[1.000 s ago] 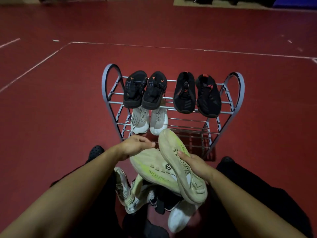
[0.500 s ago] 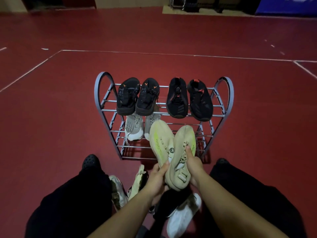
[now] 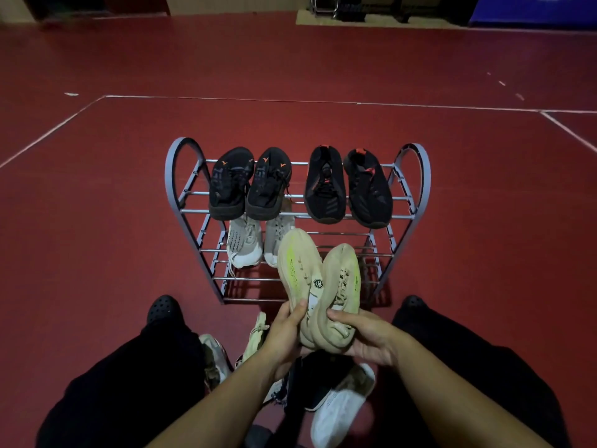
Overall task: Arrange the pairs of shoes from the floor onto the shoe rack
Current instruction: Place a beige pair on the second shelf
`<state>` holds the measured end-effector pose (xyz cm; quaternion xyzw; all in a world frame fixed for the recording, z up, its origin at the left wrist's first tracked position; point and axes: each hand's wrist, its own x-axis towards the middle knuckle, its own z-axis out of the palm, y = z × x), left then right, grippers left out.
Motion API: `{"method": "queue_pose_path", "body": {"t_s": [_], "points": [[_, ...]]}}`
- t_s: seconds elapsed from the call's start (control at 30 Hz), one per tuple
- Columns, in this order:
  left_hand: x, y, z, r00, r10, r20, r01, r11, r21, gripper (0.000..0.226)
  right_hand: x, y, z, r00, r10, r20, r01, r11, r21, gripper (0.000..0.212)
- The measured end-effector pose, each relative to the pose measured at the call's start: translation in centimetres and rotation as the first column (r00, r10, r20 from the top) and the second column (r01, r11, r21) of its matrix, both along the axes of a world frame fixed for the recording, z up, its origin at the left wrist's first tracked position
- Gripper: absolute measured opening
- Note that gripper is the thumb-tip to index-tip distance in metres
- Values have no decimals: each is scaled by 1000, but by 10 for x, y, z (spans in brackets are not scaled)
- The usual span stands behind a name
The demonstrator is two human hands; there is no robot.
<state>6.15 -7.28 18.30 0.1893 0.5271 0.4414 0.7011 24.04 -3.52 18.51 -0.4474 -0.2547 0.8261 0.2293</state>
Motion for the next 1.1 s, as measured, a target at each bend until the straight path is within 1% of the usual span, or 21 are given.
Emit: {"method": "queue_pose_path", "body": {"t_s": [0.07,0.17,0.23,0.33,0.43,0.47,0.5,0.57,0.6,0.7,0.77,0.93,1.0,1.1], "points": [[-1,1,-3,1000,-31,0,31,999,-15,31,4,1,-3,1000,4,-25,-4,1000,-6,52],[-2,5,-7,998,-55,-19,55,998,-15,30,6,0,0,997,-9,-77,8,1000,-13,46],[-3,11,-7,998,-48,-27,48,999,-8,30,10,1,5,995,-48,-89,48,999,-5,44],[-3,24,-9,999,-8,-53,8,1000,-1,31,16,9,6,986,-169,-11,169,985,26,49],[-2,40,-14,996,29,-80,-29,1000,2,31,23,23,3,929,-357,97,349,933,87,63],[-2,45,-14,996,36,-81,-36,999,1,31,26,28,1,912,-399,97,390,915,99,61],[-1,51,-16,996,41,-82,-41,999,4,31,29,32,1,901,-426,81,418,903,99,55],[2,62,-17,994,54,-95,-53,998,20,31,37,39,0,896,-440,66,434,897,88,41],[4,67,-17,993,67,-98,-65,998,27,32,41,43,-1,897,-438,67,432,898,86,38],[9,83,-18,986,114,-122,-110,993,41,40,46,54,-5,902,-427,70,419,902,103,37],[14,95,-20,981,112,-157,-107,993,43,44,46,64,-11,888,-453,77,445,890,96,37],[26,129,-31,976,102,-193,-93,994,58,38,47,96,-34,838,-542,66,537,840,78,35],[30,143,-35,974,104,-201,-90,993,77,39,47,111,-40,830,-555,59,551,831,72,35],[37,164,-44,977,113,-181,-103,993,63,37,47,133,-48,830,-556,47,553,831,63,33]]}}
